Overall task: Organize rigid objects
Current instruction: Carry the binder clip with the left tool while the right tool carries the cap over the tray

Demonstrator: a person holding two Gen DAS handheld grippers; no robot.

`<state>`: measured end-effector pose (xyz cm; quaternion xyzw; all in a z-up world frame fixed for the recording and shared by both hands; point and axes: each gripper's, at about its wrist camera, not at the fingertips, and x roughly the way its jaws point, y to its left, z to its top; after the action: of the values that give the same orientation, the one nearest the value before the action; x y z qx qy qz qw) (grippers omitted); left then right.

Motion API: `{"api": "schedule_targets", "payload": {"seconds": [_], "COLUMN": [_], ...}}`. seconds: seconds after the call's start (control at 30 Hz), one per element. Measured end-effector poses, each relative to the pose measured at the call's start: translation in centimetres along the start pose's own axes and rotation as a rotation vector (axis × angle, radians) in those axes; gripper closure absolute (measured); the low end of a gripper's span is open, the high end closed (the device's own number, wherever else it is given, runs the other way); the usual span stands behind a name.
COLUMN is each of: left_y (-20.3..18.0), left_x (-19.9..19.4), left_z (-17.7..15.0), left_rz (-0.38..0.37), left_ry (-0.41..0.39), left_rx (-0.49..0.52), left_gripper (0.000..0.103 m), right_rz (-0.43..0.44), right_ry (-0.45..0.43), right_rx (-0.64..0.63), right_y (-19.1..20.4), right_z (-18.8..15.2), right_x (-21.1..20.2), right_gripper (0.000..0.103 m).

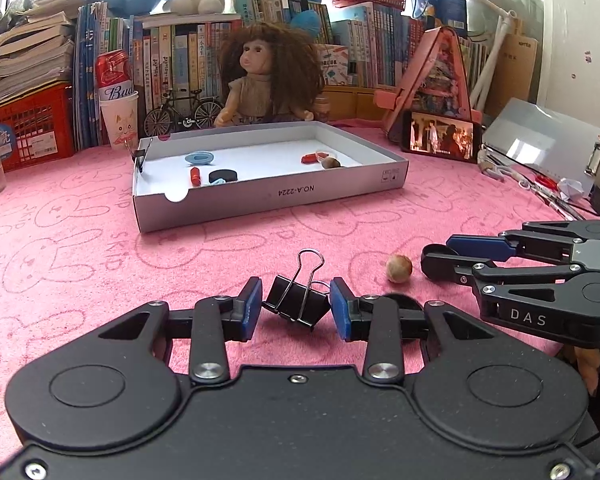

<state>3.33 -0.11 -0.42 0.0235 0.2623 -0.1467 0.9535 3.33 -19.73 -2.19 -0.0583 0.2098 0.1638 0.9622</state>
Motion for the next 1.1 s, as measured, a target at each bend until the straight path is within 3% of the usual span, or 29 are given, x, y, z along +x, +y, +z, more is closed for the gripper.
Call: {"api": "schedule_targets", "payload": {"seconds": [0.53,1.1], "left_y": [0.8,2.2], "left_x": [1.2,3.0], "left_z": [1.7,4.1], "left_rz": [0.049,0.084], "left_ry": [0.0,-0.014], "left_rx": [-0.049,-0.099], "left_gripper": [0.068,0.068], "right_rz": [-0.094,-0.099], "right_ry": [0.041,0.02], "right_rx": [0.089,0.104], "right_y": [-1.6,-2.0], "right_z": [1.5,3.7], "right_x": [1.6,3.2], "right_gripper": [0.066,0.066]}}
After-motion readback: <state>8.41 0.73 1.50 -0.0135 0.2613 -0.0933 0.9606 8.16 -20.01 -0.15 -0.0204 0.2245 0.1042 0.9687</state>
